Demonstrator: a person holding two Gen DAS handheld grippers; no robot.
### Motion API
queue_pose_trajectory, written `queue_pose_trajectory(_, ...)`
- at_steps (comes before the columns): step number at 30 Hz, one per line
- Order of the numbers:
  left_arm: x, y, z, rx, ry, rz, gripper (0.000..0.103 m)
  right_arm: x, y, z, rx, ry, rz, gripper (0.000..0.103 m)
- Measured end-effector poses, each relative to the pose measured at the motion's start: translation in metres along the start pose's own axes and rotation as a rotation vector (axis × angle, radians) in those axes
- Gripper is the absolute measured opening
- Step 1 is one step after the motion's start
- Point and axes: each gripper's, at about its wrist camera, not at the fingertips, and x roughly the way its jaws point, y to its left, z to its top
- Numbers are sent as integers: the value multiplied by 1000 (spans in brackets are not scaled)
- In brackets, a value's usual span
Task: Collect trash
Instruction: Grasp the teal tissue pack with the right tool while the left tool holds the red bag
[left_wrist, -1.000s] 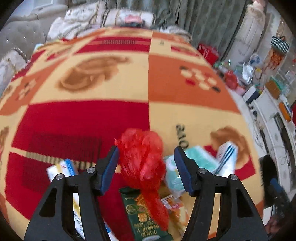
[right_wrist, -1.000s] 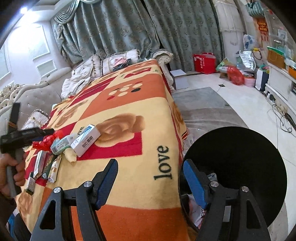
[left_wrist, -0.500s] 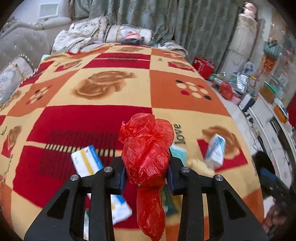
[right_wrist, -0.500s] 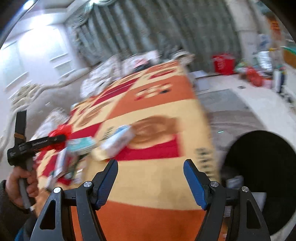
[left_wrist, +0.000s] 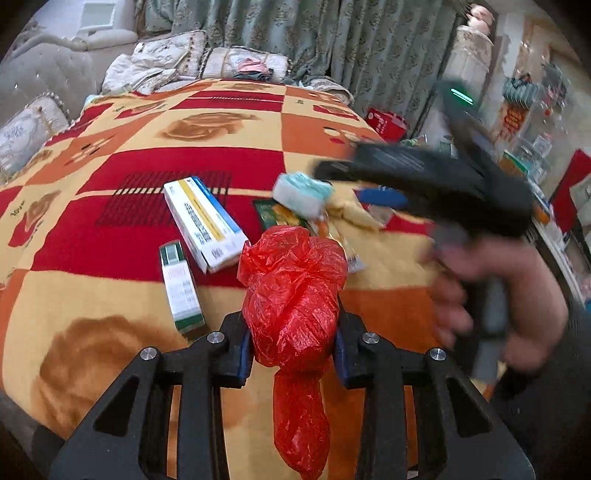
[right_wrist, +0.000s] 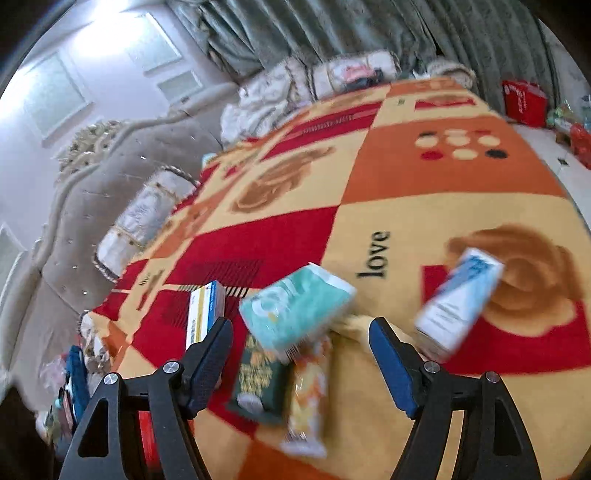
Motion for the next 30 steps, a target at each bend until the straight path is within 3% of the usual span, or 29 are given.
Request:
queue_pose_trajectory(7, -2, -1, -12, -9, 14, -45, 32, 45, 3, 13, 147, 75, -82, 76)
queue_pose_trajectory(14, -6, 7, -13, -29, 6, -46, 32, 64, 27, 15, 36, 128, -162, 78)
queue_pose_trajectory(15, -6, 7, -13, -32, 10, -47, 32, 64, 29, 14, 4, 127, -175, 76)
queue_pose_trajectory(17, -7, 7, -15, -29, 7, -38, 32, 63, 33, 10, -60, 111, -188, 39)
queue_pose_trajectory(19, -8, 7, -17, -36, 12, -40, 32, 58, 30, 9, -76, 100, -169, 33)
queue_pose_trajectory(24, -11, 0, -16, -43, 8, -47, 32, 13, 28, 3, -133, 19, -90, 30)
queue_pose_trajectory(30, -10, -13, -13, -25, 16, -63, 32, -51, 12, -28, -205, -3, 4, 30)
